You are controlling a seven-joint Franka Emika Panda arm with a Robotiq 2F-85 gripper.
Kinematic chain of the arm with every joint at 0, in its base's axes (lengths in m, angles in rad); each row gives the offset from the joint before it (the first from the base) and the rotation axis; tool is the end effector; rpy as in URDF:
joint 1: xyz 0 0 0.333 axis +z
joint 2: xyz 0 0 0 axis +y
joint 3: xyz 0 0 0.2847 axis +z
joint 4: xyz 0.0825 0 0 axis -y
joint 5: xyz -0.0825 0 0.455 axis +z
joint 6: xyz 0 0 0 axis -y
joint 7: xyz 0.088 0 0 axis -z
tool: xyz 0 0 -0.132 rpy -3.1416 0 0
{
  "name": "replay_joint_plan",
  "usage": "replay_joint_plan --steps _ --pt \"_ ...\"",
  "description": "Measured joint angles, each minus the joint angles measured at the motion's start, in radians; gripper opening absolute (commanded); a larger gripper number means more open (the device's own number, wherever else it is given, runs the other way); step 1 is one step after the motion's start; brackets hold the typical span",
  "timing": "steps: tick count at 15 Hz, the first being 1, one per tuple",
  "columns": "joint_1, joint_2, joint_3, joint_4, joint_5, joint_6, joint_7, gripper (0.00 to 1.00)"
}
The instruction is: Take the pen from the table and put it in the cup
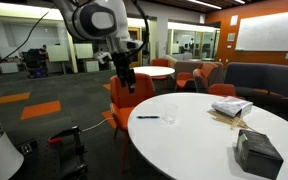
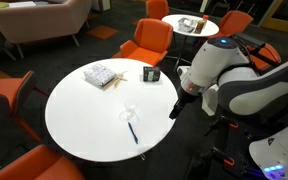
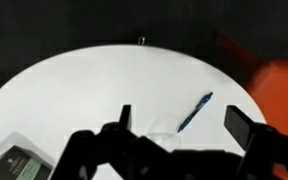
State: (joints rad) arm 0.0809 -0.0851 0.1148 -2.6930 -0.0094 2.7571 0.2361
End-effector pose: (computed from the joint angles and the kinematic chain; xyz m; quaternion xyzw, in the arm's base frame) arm 0.4584 0.0892 0.1562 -0.9971 0.0158 -0.0740 0.0091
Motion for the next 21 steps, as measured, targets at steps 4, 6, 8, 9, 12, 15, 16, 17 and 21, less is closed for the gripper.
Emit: replay_joint_plan --steps 4,6,8,9,12,15,16,17,21 --pt "0.022 0.149 0.009 0.067 0.043 0.074 0.062 1.0" --pt "0.028 0.259 -0.01 0.142 0.018 0.09 0.166 1.0" --pt "0.05 0.376 -0.048 0.237 0.025 0.091 0.245 1.0" --pt "0.056 0.438 -0.06 0.287 0.045 0.09 0.262 1.0" --pt "0.062 0.614 -0.062 0.439 0.132 0.09 0.265 1.0" --pt "0.074 0.752 -0.063 0.587 0.168 0.089 0.264 1.0" --pt "0.083 0.786 -0.066 0.631 0.171 0.088 0.264 1.0" --pt "0.094 0.816 -0.073 0.672 0.173 0.086 0.265 1.0" --pt "0.158 0.899 -0.113 0.797 0.174 0.057 0.283 0.88"
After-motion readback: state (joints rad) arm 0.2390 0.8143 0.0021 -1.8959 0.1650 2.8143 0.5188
